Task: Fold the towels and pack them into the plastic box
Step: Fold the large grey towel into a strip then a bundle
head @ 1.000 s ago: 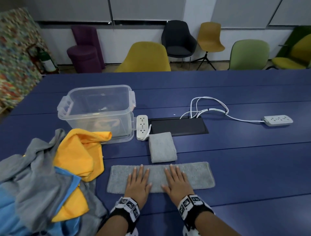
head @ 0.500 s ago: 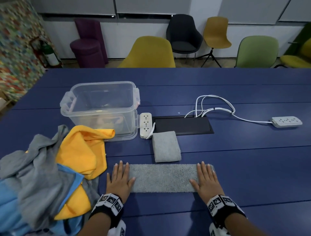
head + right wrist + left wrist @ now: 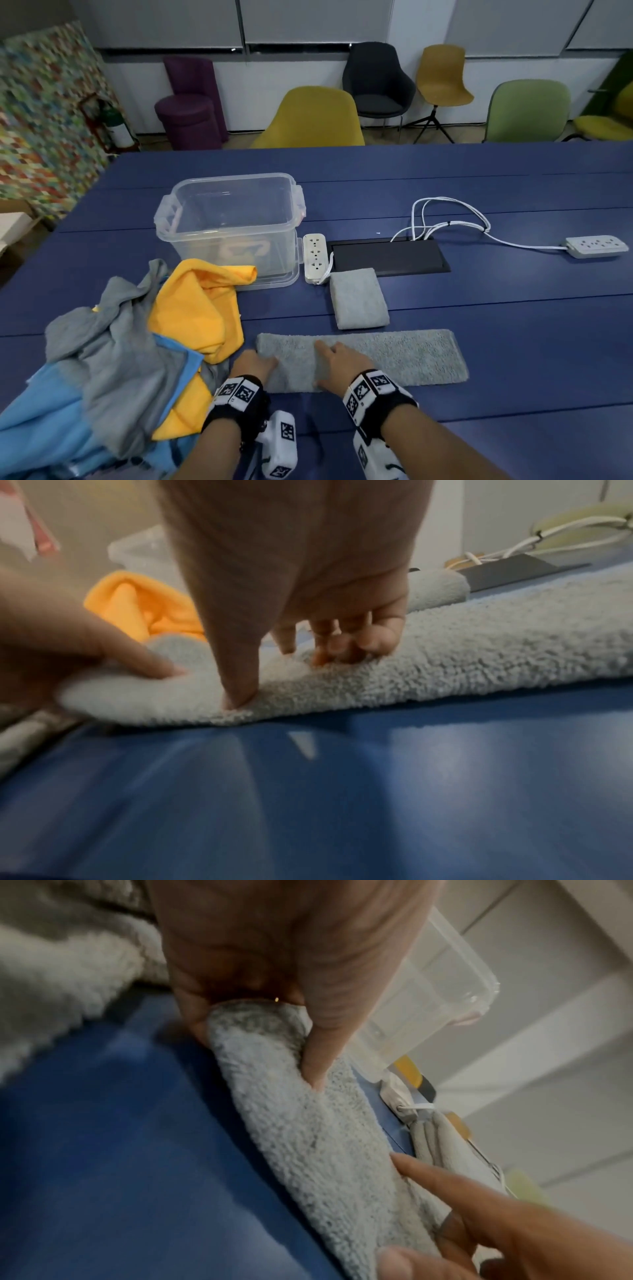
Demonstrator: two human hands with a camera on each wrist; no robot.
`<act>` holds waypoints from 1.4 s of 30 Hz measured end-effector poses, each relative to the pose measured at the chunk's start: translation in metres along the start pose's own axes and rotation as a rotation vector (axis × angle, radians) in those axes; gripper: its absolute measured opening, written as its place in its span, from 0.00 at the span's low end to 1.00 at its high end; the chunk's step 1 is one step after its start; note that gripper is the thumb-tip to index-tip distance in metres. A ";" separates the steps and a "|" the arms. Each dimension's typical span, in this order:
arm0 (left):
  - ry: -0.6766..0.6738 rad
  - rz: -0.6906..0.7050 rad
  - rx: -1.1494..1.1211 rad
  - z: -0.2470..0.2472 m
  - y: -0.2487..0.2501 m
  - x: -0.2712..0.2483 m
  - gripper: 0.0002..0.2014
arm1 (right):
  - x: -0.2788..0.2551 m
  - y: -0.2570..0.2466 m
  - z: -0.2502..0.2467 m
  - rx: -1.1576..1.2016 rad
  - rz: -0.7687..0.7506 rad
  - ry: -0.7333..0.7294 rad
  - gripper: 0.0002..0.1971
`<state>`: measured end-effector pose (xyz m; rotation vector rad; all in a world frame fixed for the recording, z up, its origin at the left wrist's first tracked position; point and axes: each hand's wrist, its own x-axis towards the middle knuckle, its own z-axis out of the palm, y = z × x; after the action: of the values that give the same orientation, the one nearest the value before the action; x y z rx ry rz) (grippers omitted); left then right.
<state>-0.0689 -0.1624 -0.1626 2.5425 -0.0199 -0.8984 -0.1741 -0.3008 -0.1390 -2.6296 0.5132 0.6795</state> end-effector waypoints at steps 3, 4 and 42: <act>0.021 0.060 0.027 -0.011 -0.008 -0.003 0.21 | 0.006 -0.012 0.009 0.040 0.110 -0.058 0.38; 0.039 0.090 0.022 -0.015 -0.012 -0.003 0.20 | 0.006 -0.017 0.012 0.052 0.125 -0.071 0.38; -0.001 0.659 0.608 0.054 -0.006 -0.039 0.33 | -0.025 0.021 0.028 0.262 0.137 0.466 0.08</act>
<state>-0.1329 -0.1723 -0.1798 2.7436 -1.2161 -0.6803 -0.2140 -0.3007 -0.1544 -2.5088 0.8552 0.0171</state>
